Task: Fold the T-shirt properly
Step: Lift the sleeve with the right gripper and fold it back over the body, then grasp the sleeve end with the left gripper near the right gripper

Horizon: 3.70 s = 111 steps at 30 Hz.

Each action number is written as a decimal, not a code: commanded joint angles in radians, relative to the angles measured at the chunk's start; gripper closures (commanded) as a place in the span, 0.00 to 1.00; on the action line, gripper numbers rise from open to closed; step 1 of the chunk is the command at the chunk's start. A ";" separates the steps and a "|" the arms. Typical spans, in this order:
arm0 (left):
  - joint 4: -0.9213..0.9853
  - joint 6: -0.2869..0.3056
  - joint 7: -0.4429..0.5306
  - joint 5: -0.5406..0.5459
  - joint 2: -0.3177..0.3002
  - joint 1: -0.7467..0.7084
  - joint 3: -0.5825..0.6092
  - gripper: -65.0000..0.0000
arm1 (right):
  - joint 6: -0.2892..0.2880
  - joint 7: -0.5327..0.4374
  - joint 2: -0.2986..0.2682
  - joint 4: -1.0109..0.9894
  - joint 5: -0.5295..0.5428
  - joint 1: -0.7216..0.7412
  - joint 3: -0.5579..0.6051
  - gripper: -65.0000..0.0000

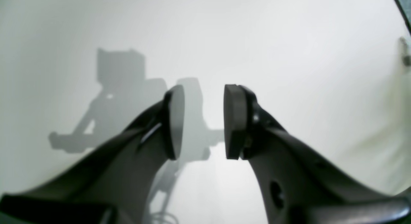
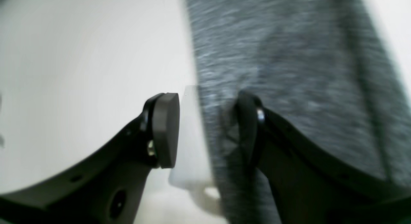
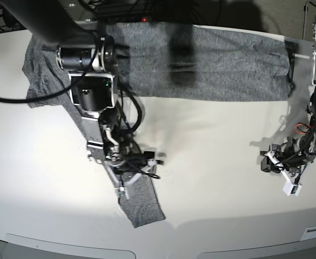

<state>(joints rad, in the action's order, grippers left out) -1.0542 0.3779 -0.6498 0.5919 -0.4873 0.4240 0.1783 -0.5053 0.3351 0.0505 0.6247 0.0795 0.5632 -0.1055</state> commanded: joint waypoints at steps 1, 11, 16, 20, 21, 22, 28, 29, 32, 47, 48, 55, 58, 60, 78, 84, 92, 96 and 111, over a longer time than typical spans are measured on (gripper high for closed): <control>-0.018 0.008 0.022 0.009 -0.015 0.028 -0.008 0.69 | -0.010 -0.011 0.002 0.013 0.002 0.015 0.032 0.55; -0.018 0.008 0.022 -0.020 -0.015 0.028 -0.008 0.69 | -0.137 0.239 0.008 0.013 0.261 0.006 0.126 0.55; -0.029 0.009 0.002 0.027 -0.014 0.028 -0.008 0.69 | -0.193 0.406 0.008 0.020 0.478 -0.023 0.127 0.55; -0.070 0.056 -0.008 0.075 -0.014 0.028 -0.008 0.69 | -0.193 0.517 0.008 0.068 0.622 -0.073 0.127 0.55; -0.082 0.062 -0.008 0.075 -0.013 0.028 -0.008 0.69 | -0.193 0.546 0.009 0.084 0.658 -0.086 0.127 0.55; -0.093 0.064 -0.008 0.075 -0.013 0.028 -0.008 0.69 | -0.193 0.577 0.011 0.101 0.684 -0.098 0.127 0.55; -0.118 0.071 -0.008 0.128 -0.003 0.028 -0.008 0.69 | -0.193 0.779 0.039 0.219 0.801 -0.154 0.127 0.55; -0.118 0.078 -0.008 0.134 0.001 0.027 -0.008 0.69 | -0.193 0.804 0.044 0.240 0.826 -0.161 0.127 0.55; -0.118 0.092 -0.008 0.131 0.019 0.027 -0.008 0.69 | -0.193 0.869 0.061 0.309 0.899 -0.167 0.127 0.55; -0.118 0.094 0.165 -0.137 0.076 0.028 -0.007 0.69 | -0.193 0.637 0.031 0.706 0.341 -0.167 0.095 0.55; -0.118 0.094 0.165 -0.168 0.096 0.028 -0.007 0.69 | -0.193 0.628 0.020 0.715 0.321 -0.167 0.076 0.55; -0.118 0.095 0.165 -0.209 0.270 0.028 -0.007 0.69 | -0.193 0.637 -0.071 0.744 0.309 -0.168 -0.182 0.55; -0.117 0.095 0.188 -0.238 0.333 0.030 -0.007 0.69 | -0.193 0.680 -0.137 0.744 0.400 -0.187 -0.270 0.55; -0.116 0.095 0.196 -0.276 0.367 0.034 -0.007 0.69 | -0.193 0.697 -0.183 0.745 0.447 -0.213 -0.303 0.55; 0.528 0.032 0.455 -0.551 0.434 0.177 -0.007 0.69 | -0.193 0.774 -0.328 0.870 0.666 -0.339 -0.334 0.55; 0.531 0.029 0.273 -0.588 0.370 0.153 -0.007 0.69 | -0.193 0.777 -0.328 0.959 0.665 -0.339 -0.334 0.55; 0.528 0.030 0.163 -0.476 0.214 0.089 -0.007 0.69 | -0.193 0.776 -0.328 0.970 0.665 -0.339 -0.334 0.55; 0.438 0.037 0.174 -0.322 0.159 0.050 -0.007 0.69 | -0.193 0.772 -0.328 0.970 0.665 -0.339 -0.334 0.55; -0.002 0.053 0.152 -0.307 0.376 0.074 -0.007 0.69 | -0.193 0.796 -0.325 0.970 0.665 -0.339 -0.334 0.55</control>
<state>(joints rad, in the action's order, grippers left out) -1.0428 0.4294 -0.5148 0.2726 -0.1070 0.4686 0.1753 -0.6899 1.1465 -0.2630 1.5764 0.7288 0.1997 -0.4377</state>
